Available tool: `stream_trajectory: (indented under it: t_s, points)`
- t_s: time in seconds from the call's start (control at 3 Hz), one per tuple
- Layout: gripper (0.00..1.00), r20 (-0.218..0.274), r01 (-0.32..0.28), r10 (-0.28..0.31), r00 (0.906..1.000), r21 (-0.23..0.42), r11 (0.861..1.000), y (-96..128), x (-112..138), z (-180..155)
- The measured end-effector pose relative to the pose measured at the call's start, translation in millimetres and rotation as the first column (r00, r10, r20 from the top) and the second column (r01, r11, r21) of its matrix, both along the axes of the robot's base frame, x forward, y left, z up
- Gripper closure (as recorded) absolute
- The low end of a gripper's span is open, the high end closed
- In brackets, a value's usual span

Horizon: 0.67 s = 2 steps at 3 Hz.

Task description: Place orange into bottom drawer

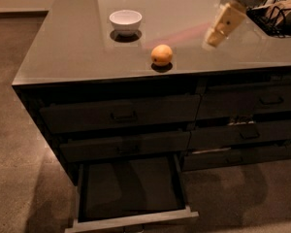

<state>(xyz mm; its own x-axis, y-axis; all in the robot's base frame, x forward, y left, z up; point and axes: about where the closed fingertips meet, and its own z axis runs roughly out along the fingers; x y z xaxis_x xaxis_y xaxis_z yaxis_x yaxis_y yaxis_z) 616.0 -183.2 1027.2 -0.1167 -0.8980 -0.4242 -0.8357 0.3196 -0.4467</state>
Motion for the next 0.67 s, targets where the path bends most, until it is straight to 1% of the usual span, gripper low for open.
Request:
stream_trajectory:
  t_s: [0.33, 0.67]
  points:
    - [0.00, 0.021, 0.061, -0.063, 0.9978, 0.111, 0.992, -1.4, 49.4, -3.3]
    - [0.00, 0.018, 0.065, -0.068, 0.9975, 0.118, 0.991, -1.7, 53.2, -4.8]
